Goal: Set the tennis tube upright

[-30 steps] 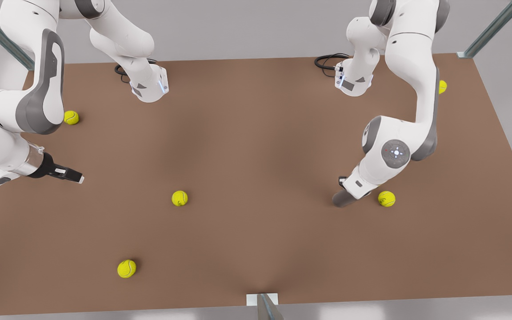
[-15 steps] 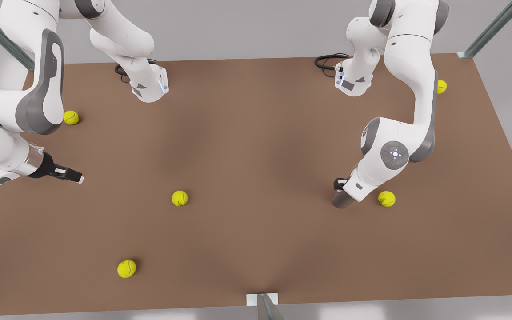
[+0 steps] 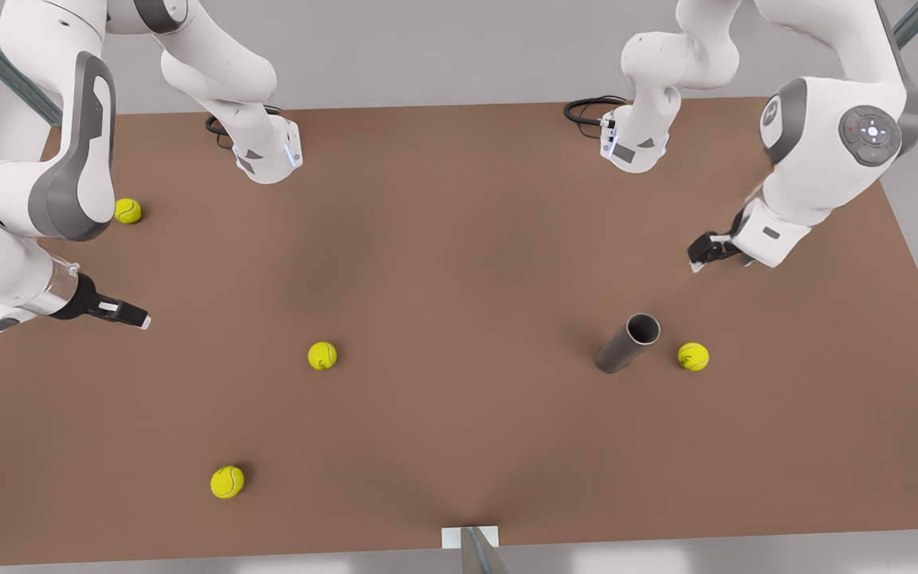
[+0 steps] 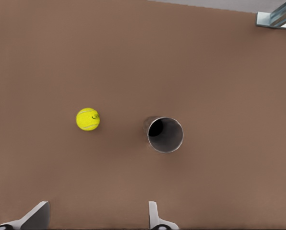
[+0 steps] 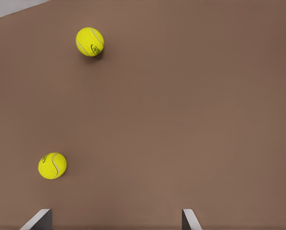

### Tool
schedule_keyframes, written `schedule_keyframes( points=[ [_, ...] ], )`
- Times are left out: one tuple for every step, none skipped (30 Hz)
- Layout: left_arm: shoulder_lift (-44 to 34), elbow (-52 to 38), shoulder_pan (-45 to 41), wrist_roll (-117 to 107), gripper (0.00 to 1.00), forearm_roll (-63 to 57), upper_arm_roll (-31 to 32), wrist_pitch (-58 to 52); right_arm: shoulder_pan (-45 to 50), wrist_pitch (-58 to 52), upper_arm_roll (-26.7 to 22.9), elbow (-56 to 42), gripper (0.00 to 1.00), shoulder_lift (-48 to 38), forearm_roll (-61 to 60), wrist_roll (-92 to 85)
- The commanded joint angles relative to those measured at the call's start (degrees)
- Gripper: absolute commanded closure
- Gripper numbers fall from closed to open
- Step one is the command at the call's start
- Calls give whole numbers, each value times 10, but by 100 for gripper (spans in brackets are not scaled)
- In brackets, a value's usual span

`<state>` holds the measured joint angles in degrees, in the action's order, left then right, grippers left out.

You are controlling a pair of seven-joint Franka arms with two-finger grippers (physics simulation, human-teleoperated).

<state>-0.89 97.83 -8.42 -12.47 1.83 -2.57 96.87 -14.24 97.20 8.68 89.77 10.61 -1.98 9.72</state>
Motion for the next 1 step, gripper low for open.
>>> schedule_keyframes(
  points=[
    [-10, 10, -68, 126, 0, -6, 2, -40, 0, 0, 1, 0, 0, -1, 0, 2]
  ],
)
